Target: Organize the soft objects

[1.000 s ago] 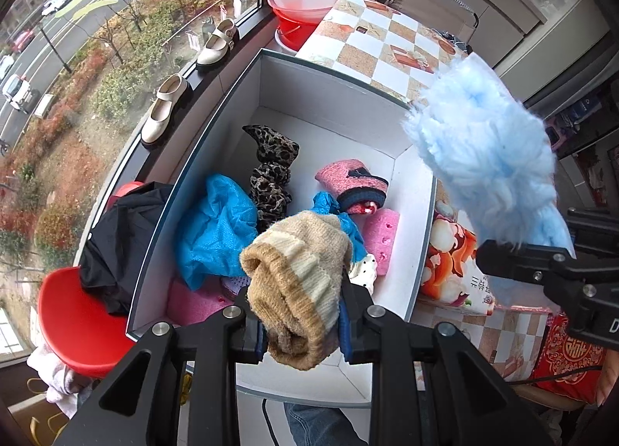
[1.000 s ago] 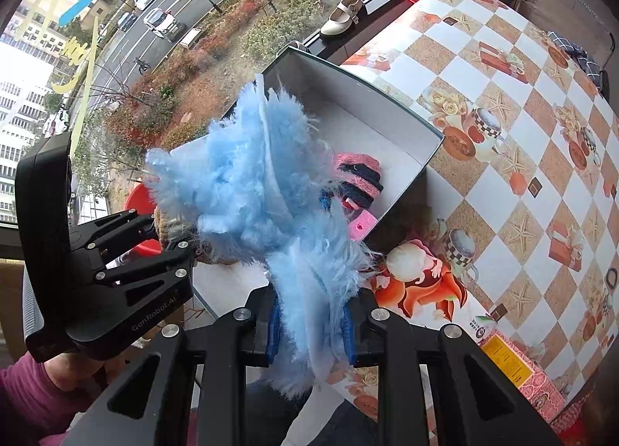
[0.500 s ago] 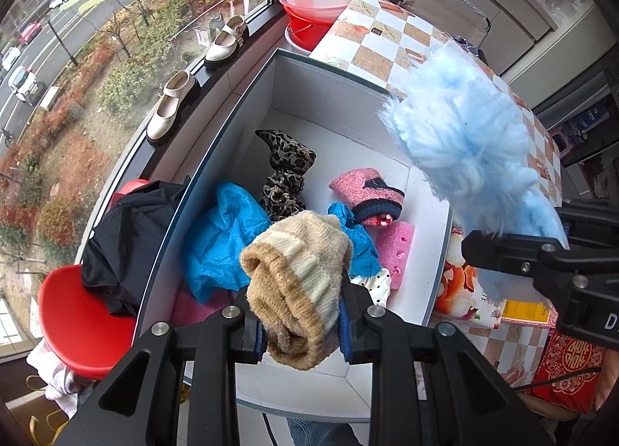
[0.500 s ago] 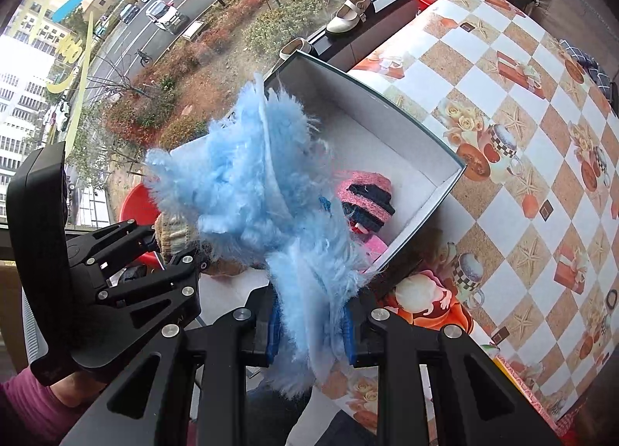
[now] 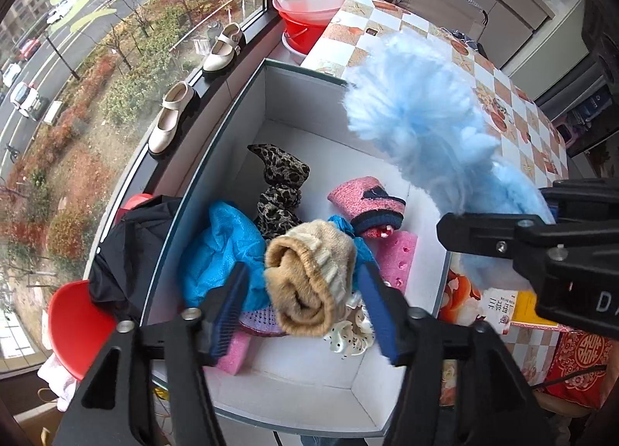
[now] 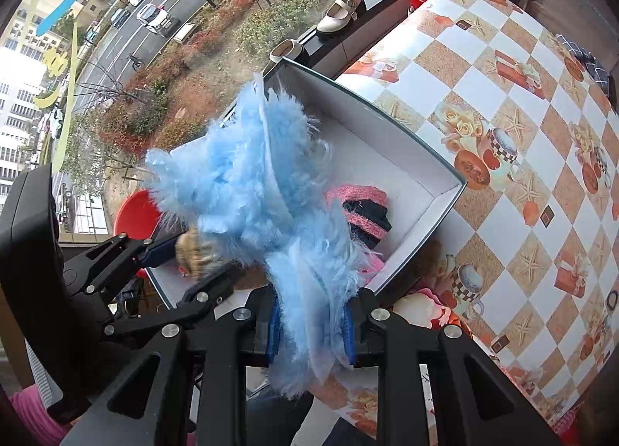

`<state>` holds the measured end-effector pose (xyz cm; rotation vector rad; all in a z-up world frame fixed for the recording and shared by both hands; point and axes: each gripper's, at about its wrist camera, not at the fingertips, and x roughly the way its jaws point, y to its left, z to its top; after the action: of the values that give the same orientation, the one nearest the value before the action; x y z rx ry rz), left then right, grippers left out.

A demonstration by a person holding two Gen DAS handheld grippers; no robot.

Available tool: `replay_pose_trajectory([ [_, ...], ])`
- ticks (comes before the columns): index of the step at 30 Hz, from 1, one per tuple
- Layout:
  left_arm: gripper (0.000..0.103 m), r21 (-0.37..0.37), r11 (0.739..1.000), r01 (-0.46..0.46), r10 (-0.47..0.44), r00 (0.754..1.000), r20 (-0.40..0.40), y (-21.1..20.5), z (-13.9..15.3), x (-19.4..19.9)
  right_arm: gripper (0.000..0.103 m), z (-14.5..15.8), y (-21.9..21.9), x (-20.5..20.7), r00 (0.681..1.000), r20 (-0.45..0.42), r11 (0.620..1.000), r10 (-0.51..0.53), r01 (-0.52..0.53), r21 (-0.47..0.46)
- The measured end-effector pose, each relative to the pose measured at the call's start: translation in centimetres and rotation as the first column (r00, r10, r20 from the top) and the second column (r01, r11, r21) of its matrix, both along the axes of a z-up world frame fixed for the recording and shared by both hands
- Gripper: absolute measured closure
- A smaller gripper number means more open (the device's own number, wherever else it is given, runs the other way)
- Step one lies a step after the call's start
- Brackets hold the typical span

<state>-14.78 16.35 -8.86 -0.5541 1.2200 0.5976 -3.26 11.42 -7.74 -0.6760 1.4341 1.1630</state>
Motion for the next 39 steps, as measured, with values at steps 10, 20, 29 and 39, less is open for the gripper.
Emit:
replay_pose_trajectory([
  [10, 0.022, 0.021, 0.999, -0.033, 0.034, 0.998, -0.060, 0.7, 0.2, 0.3, 0.018, 0.4, 0.0, 0.4, 0.999, 0.018, 0.999, -0.040, 0.040, -0.009],
  [20, 0.022, -0.019, 0.999, -0.037, 0.036, 0.996, -0.076, 0.0, 0.1, -0.6, 0.000, 1.1, -1.8, 0.4, 0.997, 0.016, 0.997, -0.079, 0.079, -0.016],
  [29, 0.022, -0.014, 0.999, -0.030, 0.028, 0.995, -0.101, -1.1, 0.4, -1.1, 0.000, 1.9, -2.8, -0.2, 0.996, 0.005, 0.996, -0.092, 0.091, 0.007],
  [39, 0.022, -0.029, 0.999, -0.036, 0.033, 0.995, -0.095, -2.2, 0.2, -1.9, 0.000, 1.4, -3.7, -0.9, 0.996, 0.011, 0.996, -0.085, 0.085, -0.016],
])
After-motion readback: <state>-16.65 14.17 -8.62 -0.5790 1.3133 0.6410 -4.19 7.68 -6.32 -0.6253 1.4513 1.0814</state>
